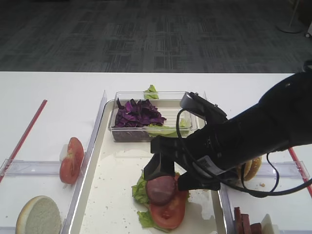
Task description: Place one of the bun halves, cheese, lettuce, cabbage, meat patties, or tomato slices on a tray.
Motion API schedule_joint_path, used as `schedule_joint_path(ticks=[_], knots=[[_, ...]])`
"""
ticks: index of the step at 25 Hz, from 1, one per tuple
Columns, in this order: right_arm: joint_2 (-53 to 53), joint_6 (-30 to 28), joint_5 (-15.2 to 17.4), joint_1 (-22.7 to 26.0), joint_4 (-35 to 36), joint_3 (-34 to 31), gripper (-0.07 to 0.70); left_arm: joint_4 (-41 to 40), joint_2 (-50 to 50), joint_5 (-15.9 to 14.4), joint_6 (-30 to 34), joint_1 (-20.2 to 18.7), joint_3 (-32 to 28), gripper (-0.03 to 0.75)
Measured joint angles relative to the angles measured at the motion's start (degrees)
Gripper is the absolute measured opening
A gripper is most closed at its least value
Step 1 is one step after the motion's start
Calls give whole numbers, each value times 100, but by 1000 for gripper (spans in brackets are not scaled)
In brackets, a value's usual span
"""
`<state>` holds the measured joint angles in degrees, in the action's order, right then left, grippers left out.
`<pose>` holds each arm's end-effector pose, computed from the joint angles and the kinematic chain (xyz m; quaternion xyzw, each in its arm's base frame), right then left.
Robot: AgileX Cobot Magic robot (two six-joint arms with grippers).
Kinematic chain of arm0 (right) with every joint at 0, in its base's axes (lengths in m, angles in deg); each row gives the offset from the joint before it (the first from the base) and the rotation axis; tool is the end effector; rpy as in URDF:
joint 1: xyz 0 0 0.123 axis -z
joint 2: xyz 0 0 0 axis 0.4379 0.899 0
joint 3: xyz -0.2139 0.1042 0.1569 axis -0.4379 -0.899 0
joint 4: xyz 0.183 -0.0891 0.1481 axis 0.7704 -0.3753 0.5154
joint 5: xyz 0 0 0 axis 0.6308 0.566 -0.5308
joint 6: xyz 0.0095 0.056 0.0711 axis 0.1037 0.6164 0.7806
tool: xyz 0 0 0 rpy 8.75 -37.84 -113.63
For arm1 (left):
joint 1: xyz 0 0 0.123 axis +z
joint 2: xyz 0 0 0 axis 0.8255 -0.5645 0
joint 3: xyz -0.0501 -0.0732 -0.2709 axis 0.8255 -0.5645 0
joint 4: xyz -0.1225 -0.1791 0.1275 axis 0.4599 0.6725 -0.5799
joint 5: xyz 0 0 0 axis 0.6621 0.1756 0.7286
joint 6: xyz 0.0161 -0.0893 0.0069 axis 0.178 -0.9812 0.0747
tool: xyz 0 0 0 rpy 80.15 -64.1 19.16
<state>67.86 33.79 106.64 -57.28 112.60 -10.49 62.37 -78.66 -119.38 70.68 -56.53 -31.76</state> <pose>0.2200 0.1870 0.1672 -0.0326 0.9278 0.3598 0.0928 -0.0122 0.0018 0.2650 -0.0081 0.8815 -0.0021 0.4722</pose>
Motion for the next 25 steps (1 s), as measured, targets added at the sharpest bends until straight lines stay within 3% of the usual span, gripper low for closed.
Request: schedule_joint_path(ticks=[7, 25], knots=[[-230, 720, 178, 0, -810, 404, 561, 0, 0, 0, 0, 0, 0, 493], [-717, 1733, 741, 0, -2078, 1273, 539, 0, 0, 0, 0, 0, 0, 493]])
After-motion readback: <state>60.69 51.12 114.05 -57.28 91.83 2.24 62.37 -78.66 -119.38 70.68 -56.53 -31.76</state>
